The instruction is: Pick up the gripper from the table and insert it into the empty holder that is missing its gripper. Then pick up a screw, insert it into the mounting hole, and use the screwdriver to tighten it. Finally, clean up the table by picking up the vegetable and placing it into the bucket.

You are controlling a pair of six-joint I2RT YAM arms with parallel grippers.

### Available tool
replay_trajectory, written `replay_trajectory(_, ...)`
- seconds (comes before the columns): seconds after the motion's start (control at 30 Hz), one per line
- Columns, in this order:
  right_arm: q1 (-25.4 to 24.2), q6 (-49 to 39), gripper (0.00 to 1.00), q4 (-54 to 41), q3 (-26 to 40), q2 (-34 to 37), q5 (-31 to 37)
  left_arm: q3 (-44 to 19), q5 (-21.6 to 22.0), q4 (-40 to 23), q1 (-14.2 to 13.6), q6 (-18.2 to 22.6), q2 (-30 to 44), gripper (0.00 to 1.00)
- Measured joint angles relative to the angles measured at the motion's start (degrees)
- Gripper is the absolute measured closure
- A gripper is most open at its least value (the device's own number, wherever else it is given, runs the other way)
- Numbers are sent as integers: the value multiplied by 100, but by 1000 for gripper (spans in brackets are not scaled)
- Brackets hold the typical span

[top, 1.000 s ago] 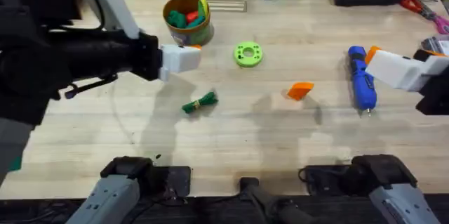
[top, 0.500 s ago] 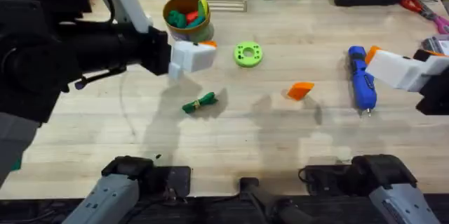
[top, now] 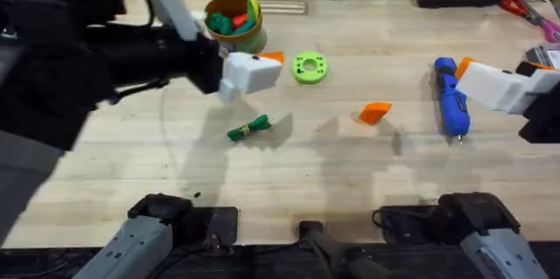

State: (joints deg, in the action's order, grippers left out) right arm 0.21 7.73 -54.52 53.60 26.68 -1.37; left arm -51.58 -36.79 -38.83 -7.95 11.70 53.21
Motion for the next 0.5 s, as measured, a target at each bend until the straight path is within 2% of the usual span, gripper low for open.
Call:
replay_trajectory(0.1, 0, 0, 105, 0, 0, 0, 0, 424, -11, 936, -322, 79, -99, 15)
replay_trajectory(0.2, 0, 0, 105, 0, 0, 0, 0, 1237, 23, 1920, -604, 33, -598, 14)
replay_trajectory(0.3, 0, 0, 105, 0, 0, 0, 1, 2138, 138, 2698, -810, -123, -1421, 14)
replay_trajectory(0.33, 0, 0, 105, 0, 0, 0, 1, 2990, 265, 3311, -980, -269, -2373, 14)
replay_trajectory(0.5, 0, 0, 105, 0, 0, 0, 0, 4048, 462, 3628, -1182, -515, -3778, 14)
